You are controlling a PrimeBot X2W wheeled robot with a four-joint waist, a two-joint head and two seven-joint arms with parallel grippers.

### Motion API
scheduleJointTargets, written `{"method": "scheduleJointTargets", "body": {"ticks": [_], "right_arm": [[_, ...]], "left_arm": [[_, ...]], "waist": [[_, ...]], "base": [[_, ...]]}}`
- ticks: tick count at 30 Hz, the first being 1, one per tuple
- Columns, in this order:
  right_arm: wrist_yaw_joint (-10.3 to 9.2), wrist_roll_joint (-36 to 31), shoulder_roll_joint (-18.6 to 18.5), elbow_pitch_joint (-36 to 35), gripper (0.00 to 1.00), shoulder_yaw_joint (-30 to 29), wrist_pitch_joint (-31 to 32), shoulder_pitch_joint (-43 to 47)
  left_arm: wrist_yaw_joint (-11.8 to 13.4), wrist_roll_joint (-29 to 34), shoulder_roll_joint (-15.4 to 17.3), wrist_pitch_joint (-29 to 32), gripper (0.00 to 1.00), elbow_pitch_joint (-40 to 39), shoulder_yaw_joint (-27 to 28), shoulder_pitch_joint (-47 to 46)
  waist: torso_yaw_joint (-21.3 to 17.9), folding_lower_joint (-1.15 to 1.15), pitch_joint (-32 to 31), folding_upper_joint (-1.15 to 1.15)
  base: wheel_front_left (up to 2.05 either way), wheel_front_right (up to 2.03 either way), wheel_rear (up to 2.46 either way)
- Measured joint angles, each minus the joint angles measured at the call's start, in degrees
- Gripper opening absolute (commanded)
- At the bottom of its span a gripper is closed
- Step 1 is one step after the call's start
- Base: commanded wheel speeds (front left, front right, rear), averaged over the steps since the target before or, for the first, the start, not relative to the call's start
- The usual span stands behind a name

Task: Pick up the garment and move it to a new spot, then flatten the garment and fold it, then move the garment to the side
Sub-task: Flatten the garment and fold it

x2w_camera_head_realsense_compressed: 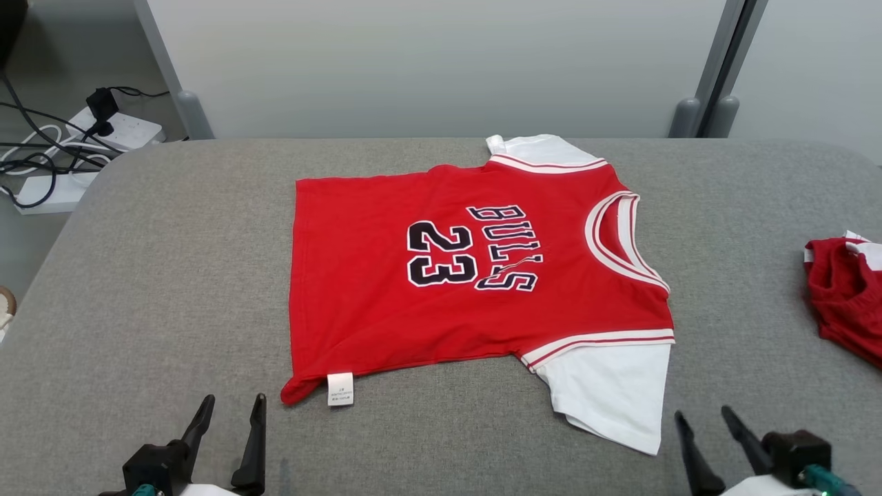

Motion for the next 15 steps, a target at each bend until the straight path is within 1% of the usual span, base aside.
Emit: {"method": "scheduleJointTargets", "body": {"ticks": [7,12,15], "right_arm": [[0.01,1.20,0.67,6.25,1.00,4.07,0.00,-0.23],[0.01,2.77,1.85,10.32,1.00,5.56,0.00,-2.06],[0.01,3.31,2.05,11.43,1.00,5.79,0.00,-3.00]], "left_arm": [[-0.01,-0.47,0.15,0.00,1.00,0.37,-1.19,-0.01],[-0.01,-0.54,0.18,0.00,1.00,0.36,-2.15,-0.10],[-0.01,-0.67,0.22,0.00,1.00,0.34,-2.24,-0.13]], "waist": [[0.99,0.00,0.76,0.00],[2.01,0.00,1.84,0.00],[2.45,0.00,2.43,0.00]], "base": [[0.00,0.00,0.00],[0.00,0.00,0.00],[0.00,0.00,0.00]]}}
